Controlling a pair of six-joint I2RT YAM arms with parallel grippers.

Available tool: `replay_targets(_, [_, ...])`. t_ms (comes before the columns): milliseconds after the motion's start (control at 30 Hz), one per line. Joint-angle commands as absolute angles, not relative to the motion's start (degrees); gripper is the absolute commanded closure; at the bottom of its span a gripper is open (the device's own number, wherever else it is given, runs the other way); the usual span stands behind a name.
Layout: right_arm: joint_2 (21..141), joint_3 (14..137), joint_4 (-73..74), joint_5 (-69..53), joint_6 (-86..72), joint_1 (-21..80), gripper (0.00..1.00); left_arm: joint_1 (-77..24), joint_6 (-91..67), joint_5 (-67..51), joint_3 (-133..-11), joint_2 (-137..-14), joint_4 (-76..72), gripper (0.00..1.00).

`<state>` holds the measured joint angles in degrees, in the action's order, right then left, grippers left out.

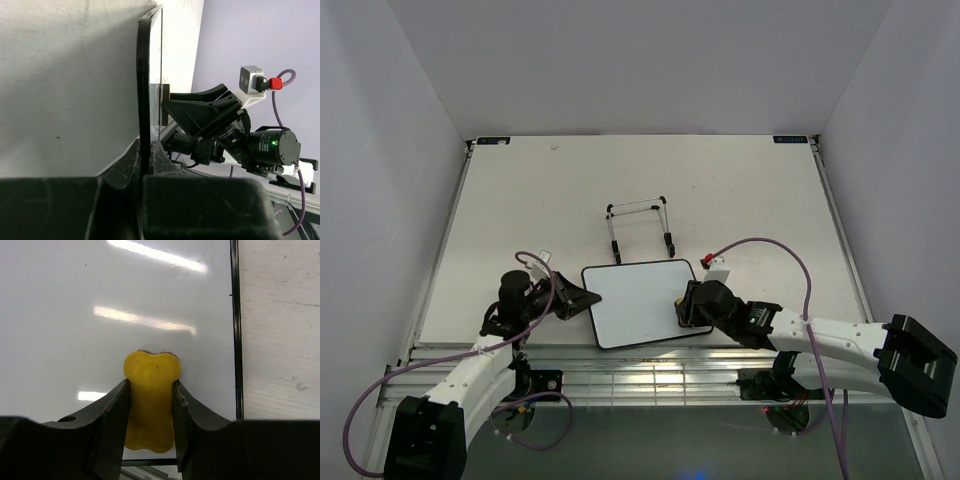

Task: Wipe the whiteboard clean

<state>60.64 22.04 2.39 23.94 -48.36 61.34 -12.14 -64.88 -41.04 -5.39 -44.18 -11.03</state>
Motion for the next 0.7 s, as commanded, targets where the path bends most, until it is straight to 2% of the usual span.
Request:
replay_targets(0, [61.87, 20.39, 7.67, 17.25, -45.70, 62.13, 0.90, -12.39, -66.53, -42.45, -6.68, -42.71, -14.59, 1.00])
replay_targets(167, [67.22, 27.94, 5.19, 17.66, -47.28, 70.19, 0.90, -12.74, -67.41, -41.31, -6.42, -41.93, -14.42, 1.00])
replay_targets(367, [73.02, 35.41, 4.48, 24.87, -53.61, 79.52, 0.91, -13.01, -68.38, -39.90, -5.98, -40.96, -13.62, 1.00])
replay_targets(533, [77.42, 41.04, 4.83, 27.95, -54.49, 82.00, 0.91, -13.10, -68.91, -39.46, -5.54, -40.25, -13.45, 1.00])
replay_targets(667, [78.31, 40.61, 5.98, 28.92, -53.70, 80.78, 0.91, -13.18, -68.91, -39.73, -5.54, -40.08, -13.36, 1.00])
